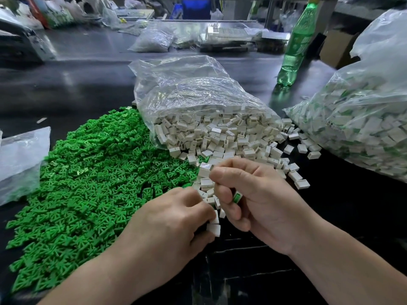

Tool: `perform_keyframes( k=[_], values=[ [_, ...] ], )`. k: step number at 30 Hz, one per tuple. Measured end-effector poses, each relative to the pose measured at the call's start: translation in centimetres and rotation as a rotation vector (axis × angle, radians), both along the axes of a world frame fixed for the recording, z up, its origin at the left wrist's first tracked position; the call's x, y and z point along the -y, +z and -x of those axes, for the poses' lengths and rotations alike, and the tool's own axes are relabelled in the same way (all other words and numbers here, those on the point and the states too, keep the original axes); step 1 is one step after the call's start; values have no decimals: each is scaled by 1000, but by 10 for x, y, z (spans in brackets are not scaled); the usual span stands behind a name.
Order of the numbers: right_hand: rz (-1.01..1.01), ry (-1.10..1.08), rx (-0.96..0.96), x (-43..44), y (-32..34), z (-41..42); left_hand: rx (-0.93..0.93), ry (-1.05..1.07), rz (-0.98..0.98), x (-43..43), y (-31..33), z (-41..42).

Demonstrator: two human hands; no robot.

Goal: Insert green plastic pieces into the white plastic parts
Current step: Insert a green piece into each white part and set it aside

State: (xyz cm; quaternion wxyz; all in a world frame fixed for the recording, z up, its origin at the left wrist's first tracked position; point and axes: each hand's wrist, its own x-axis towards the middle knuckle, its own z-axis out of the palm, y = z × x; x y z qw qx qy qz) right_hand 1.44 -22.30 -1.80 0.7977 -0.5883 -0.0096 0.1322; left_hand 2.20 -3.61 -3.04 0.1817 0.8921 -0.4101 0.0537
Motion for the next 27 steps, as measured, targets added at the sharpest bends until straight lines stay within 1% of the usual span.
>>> perform_keyframes(
  k=[4, 8, 10, 13, 15, 17, 20, 23, 24, 25, 27],
  values=[
    [26, -1, 12, -1, 0, -1, 14, -85, -32, 5, 0, 0],
    [30, -19, 26, 0, -2, -2, 29, -80, -10, 5, -2, -2],
    [68, -30, 53, 0, -1, -1, 2, 20, 92, 0, -2, -3],
    [197, -22, 103, -1, -3, 1, -79, 242, 323, -8, 3, -6],
    [274, 20, 122, -2, -5, 3, -122, 304, 432, -10, 6, -6],
    [295, 85, 152, -3, -7, 5, -176, 329, 521, -9, 8, -4],
    [360, 124, 298, -4, -9, 10, -303, 339, 634, -6, 10, -2],
    [429, 80, 560, -13, -9, 12, -353, 329, 649, -5, 12, 0],
    [432, 67, 616, -16, -8, 12, -380, 322, 661, -4, 12, 0],
    [429, 64, 631, -18, -8, 13, -411, 312, 676, -3, 13, 0],
    [450, 57, 599, -17, -8, 13, -499, 276, 703, -3, 14, -1]
  ],
)
